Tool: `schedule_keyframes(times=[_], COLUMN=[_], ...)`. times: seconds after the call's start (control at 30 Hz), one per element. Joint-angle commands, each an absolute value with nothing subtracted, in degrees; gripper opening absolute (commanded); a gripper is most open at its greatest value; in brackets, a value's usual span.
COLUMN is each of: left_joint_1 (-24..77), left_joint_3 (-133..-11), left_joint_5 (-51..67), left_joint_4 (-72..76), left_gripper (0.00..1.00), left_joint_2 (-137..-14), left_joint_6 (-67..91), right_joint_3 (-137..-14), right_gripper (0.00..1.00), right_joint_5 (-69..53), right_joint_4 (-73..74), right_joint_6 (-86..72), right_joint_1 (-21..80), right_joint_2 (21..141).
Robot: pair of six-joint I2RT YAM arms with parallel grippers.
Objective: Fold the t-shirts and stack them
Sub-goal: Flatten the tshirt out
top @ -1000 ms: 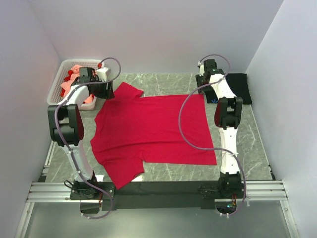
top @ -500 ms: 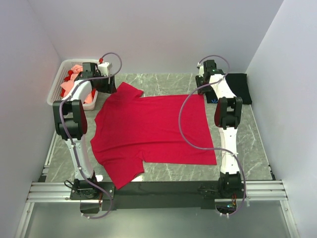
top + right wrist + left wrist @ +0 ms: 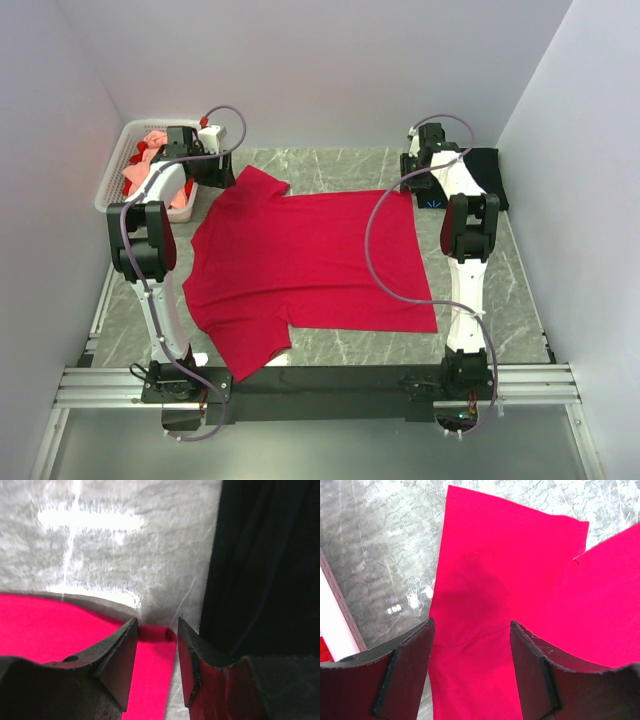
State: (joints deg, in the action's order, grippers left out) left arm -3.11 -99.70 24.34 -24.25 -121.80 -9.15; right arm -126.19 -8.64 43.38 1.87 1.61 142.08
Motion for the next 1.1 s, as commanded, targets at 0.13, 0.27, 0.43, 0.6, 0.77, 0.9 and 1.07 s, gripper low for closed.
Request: schedule_keyframes(times=[0.13, 0.27, 0.43, 0.6, 0.77, 0.9, 1.07], left_joint_1=[-4.0, -4.0, -3.9, -4.0, -4.0, -4.0, -3.9], left_joint_3=[-98.0, -97.7, -98.6, -99.2, -99.0, -99.1, -99.4], left_joint_5=[23.5, 23.5, 23.5, 23.1, 23.1, 22.4, 21.9], left_joint_4=[-24.9, -24.8, -24.6, -25.0, -24.6, -24.7, -24.7], left_gripper=[0.68, 0.69, 0.69, 0.69, 0.70, 0.70, 0.70], left_joint_2=[-121.2, -121.3, -121.7, -122.3, -122.4, -123.1, -123.6], left_joint_6=[-8.9, -8.9, -8.6, -8.8, -8.7, -9.0, -9.1], right_joint_3=[-128.4, -129.4, -128.9, -130.3, -128.5, -129.7, -131.0], right_gripper=[0.46, 0.47, 0.48, 0.48, 0.47, 0.44, 0.39], right_joint_5=[-10.0, -11.0, -11.5, -9.1, -3.1, -1.6, -1.5], right_joint_4=[41.6, 41.9, 41.6, 42.9, 42.8, 44.4, 46.4], right_joint_6=[-3.2, -4.5, -5.7, -5.0, -3.4, -1.7, -1.8], right_joint_1=[0.5, 0.3, 0.3, 0.3, 1.6, 3.1, 3.2], right_joint_2=[138.8, 139.8, 140.1, 141.8, 142.4, 144.2, 146.3])
